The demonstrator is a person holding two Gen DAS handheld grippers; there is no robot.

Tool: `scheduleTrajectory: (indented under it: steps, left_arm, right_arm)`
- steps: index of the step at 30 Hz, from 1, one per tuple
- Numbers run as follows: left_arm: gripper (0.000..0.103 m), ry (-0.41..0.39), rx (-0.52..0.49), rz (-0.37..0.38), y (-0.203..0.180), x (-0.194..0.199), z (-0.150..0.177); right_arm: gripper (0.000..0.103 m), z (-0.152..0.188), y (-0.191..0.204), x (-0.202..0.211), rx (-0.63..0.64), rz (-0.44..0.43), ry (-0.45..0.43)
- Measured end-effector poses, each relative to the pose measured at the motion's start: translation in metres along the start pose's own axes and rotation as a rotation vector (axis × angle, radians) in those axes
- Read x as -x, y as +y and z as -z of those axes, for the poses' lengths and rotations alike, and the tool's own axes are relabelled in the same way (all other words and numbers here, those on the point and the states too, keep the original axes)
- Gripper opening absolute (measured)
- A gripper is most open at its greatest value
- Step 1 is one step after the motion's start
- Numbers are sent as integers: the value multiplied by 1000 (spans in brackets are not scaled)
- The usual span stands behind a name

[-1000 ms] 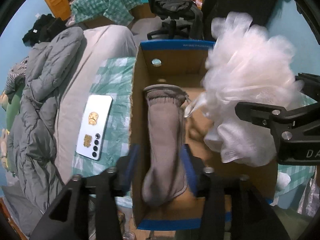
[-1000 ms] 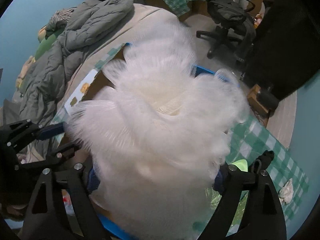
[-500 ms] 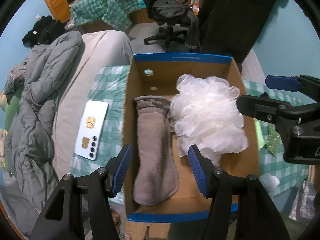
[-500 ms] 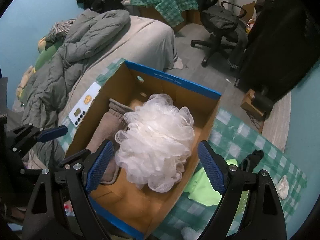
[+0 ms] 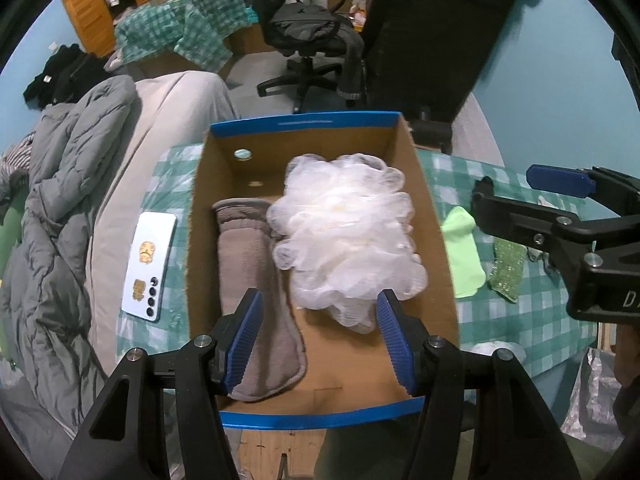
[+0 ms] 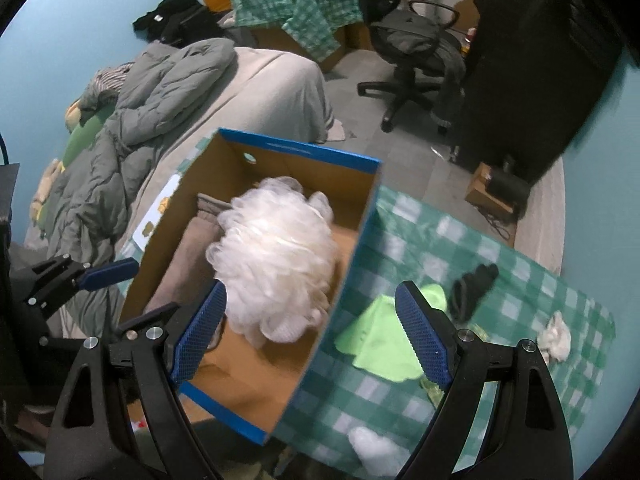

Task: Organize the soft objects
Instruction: 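Move both tools back over the table toward the remaining items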

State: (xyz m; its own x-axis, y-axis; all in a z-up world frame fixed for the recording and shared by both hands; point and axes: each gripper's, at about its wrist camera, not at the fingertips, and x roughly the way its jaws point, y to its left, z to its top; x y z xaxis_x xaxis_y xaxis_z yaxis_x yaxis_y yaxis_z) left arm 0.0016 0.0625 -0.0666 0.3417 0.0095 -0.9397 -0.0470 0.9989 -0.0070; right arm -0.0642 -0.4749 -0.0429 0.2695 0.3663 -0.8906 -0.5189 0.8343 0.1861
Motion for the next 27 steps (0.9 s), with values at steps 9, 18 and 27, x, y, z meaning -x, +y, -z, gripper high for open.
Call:
scheduleTrajectory:
  steps: [9, 18, 27]
  left_arm:
    - [60, 18, -71, 25, -35, -4, 1]
    - [60, 33, -148, 52, -78, -8, 1]
    - [62, 52, -197, 66, -119, -14, 1]
  right_arm:
    - [87, 29, -41, 13, -71, 44, 9]
    - [87, 61, -84, 23, -154, 87, 29]
    - [87, 97, -136, 30, -223, 122, 57]
